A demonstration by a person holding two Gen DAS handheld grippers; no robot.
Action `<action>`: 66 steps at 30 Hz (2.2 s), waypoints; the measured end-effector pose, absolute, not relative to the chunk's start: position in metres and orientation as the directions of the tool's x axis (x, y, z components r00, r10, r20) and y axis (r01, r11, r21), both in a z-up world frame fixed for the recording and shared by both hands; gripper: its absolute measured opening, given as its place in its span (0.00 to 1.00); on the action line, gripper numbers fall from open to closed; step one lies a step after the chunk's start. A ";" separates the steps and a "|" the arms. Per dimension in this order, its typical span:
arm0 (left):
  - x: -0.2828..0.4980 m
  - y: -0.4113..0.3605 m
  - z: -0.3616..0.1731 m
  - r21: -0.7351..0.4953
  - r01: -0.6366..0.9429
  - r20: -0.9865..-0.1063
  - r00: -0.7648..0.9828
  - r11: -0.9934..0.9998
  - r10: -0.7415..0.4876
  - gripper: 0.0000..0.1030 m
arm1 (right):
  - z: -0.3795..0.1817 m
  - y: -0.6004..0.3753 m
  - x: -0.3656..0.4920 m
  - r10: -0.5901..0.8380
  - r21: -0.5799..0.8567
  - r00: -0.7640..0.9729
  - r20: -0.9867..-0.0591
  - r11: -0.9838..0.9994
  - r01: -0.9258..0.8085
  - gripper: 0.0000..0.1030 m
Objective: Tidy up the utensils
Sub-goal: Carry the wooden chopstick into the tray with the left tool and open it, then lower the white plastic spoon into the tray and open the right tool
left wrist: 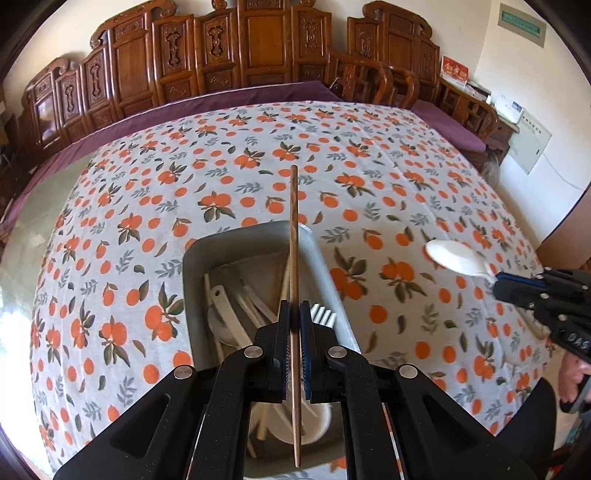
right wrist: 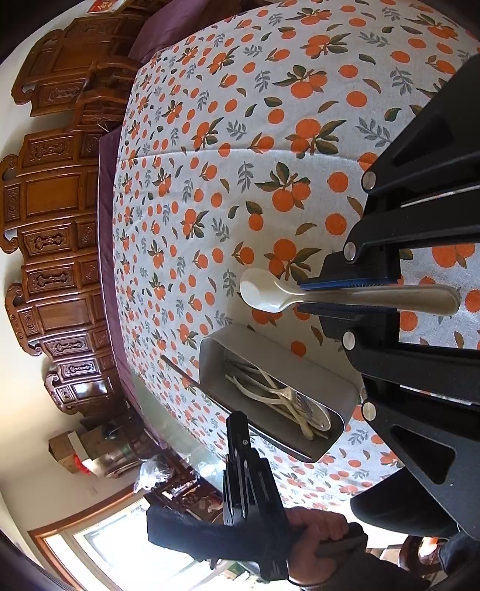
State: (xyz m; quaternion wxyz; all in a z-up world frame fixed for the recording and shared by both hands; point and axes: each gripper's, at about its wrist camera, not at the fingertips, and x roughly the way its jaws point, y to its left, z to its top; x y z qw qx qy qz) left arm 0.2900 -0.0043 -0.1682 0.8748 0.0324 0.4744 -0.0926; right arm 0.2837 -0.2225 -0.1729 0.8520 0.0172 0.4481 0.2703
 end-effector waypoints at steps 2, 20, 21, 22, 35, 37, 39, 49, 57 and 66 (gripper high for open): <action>0.292 -0.002 -0.173 -0.026 0.192 -0.841 0.526 0.981 -0.125 0.04 | -0.175 -0.222 0.284 0.474 0.270 0.449 -0.758 0.854 -0.444 0.08; 0.291 0.008 -0.218 -0.009 0.174 -0.892 0.444 0.985 -0.086 0.04 | -0.171 -0.210 0.286 0.466 0.253 0.440 -0.767 0.851 -0.460 0.08; 0.292 0.008 -0.218 -0.011 0.171 -0.892 0.443 0.985 -0.086 0.04 | -0.170 -0.208 0.285 0.466 0.252 0.439 -0.768 0.850 -0.463 0.08; 0.291 0.010 -0.217 -0.016 0.165 -0.891 0.445 0.986 -0.089 0.04 | -0.169 -0.206 0.285 0.467 0.249 0.438 -0.768 0.848 -0.467 0.08; 0.267 0.037 -0.180 -0.066 0.119 -0.847 0.518 0.991 -0.119 0.04 | -0.160 -0.154 0.286 0.497 0.249 0.416 -0.761 0.817 -0.520 0.08; 0.263 0.044 -0.174 -0.070 0.108 -0.839 0.531 0.992 -0.117 0.04 | -0.158 -0.143 0.287 0.504 0.250 0.415 -0.757 0.811 -0.528 0.08; 0.259 0.050 -0.169 -0.079 0.100 -0.831 0.542 0.992 -0.121 0.04 | -0.158 -0.134 0.288 0.508 0.251 0.413 -0.756 0.808 -0.533 0.08; 0.244 0.075 -0.147 -0.079 0.081 -0.798 0.593 0.994 -0.111 0.04 | -0.165 -0.088 0.295 0.504 0.245 0.399 -0.766 0.803 -0.544 0.08; 0.237 0.094 -0.142 -0.086 0.061 -0.786 0.609 0.994 -0.106 0.04 | -0.178 -0.058 0.306 0.488 0.241 0.391 -0.781 0.812 -0.531 0.08; 0.234 0.109 -0.144 -0.096 0.042 -0.785 0.611 0.994 -0.102 0.04 | -0.200 -0.037 0.326 0.459 0.263 0.377 -0.804 0.844 -0.468 0.08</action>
